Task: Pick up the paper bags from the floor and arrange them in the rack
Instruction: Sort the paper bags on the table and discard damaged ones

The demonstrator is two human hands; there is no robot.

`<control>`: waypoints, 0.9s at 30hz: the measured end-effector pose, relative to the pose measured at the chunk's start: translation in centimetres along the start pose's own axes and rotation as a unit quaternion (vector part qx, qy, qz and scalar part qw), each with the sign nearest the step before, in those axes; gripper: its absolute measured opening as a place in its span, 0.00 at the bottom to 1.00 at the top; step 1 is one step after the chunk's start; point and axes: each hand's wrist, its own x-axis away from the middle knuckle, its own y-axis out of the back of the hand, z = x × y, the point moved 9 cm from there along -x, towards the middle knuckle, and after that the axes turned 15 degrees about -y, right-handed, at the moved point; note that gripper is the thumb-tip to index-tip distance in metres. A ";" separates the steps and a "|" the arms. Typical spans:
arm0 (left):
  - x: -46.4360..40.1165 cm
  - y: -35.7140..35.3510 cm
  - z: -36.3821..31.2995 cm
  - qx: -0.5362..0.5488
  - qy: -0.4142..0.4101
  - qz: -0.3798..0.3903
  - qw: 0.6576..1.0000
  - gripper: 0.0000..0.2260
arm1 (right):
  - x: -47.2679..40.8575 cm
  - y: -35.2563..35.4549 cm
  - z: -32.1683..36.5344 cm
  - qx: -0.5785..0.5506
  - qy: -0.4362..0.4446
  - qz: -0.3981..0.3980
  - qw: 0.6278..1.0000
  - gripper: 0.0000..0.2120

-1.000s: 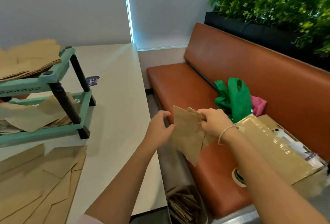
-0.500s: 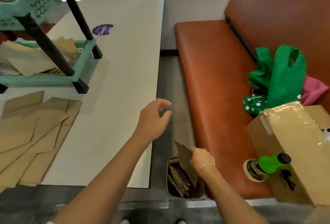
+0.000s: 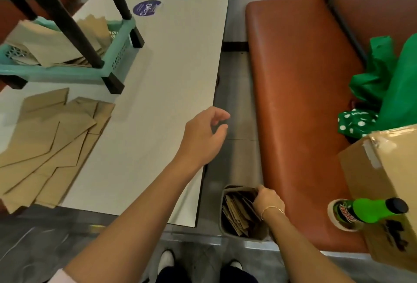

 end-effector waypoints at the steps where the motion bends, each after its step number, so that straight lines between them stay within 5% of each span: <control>1: 0.0 0.1 -0.2 0.003 -0.001 0.000 1.000 0.08 | 0.2 0.5 0.1 -0.004 0.000 -0.002 1.000 0.15; 10: 0.3 4.5 -0.3 0.001 0.005 -0.003 1.000 0.08 | 7.6 11.3 8.4 -0.071 0.092 -0.107 0.987 0.16; 17: 2.2 13.0 5.9 -0.095 0.053 -0.005 0.994 0.12 | 17.3 18.3 17.9 -0.120 0.199 -0.224 0.946 0.15; 27: 10.6 27.7 21.0 -0.279 0.332 -0.033 0.901 0.29 | 22.8 12.9 27.4 -0.022 0.293 -0.176 0.940 0.16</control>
